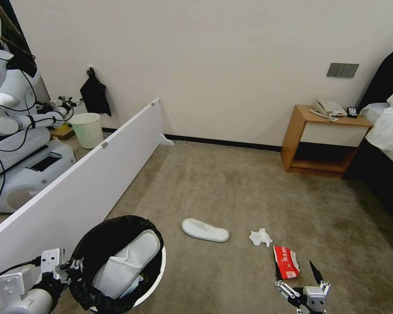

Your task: Pick up the trash bin, then pick up the garbage from the floor and place it into the trash bin.

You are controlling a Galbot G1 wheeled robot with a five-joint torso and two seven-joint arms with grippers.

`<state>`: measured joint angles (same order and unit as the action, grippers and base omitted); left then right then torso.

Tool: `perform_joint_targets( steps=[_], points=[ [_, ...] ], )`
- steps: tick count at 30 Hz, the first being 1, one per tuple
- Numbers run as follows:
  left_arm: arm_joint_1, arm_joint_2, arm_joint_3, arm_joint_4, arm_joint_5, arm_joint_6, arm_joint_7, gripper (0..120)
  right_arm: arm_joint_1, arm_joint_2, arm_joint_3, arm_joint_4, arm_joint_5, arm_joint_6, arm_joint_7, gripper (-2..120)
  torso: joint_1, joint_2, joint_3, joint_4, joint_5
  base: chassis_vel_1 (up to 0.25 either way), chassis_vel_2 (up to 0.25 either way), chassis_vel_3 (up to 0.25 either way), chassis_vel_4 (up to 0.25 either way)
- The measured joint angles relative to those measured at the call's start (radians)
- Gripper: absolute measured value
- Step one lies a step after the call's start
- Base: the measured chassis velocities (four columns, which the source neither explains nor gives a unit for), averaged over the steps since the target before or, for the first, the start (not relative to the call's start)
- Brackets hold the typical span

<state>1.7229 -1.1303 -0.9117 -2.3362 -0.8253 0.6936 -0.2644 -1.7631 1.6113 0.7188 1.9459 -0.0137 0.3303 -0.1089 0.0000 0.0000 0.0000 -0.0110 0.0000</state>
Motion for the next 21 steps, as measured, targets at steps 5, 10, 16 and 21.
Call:
perform_joint_targets(
  steps=[5,10,16,21],
  points=[
    [0.0,0.0,-0.001,0.0,0.0,0.0,0.0,3,0.001,-0.001,0.0,-0.002,0.0,0.0,0.0,100,0.0,0.0,0.0,0.0,0.0,-0.067,0.057,0.047,-0.059],
    [0.0,0.0,-0.001,0.0,0.0,0.0,0.0,3,0.002,-0.002,0.004,-0.003,0.001,0.0,0.001,100,0.0,0.0,0.0,0.0,0.0,-0.062,0.059,0.056,-0.047],
    [0.0,-0.001,-0.001,-0.001,-0.001,0.0,0.0,3,0.004,-0.014,0.012,-0.011,0.003,0.0,0.007,100,0.0,0.0,0.0,0.0,0.0,-0.06,0.054,0.056,-0.047],
    [0.0,-0.001,-0.001,-0.004,-0.001,0.0,0.0,3,0.009,-0.028,0.019,-0.019,0.013,0.0,0.014,100,0.0,0.0,0.0,-0.0001,0.0,0.0,0.0,0.0,0.0]
  ],
)
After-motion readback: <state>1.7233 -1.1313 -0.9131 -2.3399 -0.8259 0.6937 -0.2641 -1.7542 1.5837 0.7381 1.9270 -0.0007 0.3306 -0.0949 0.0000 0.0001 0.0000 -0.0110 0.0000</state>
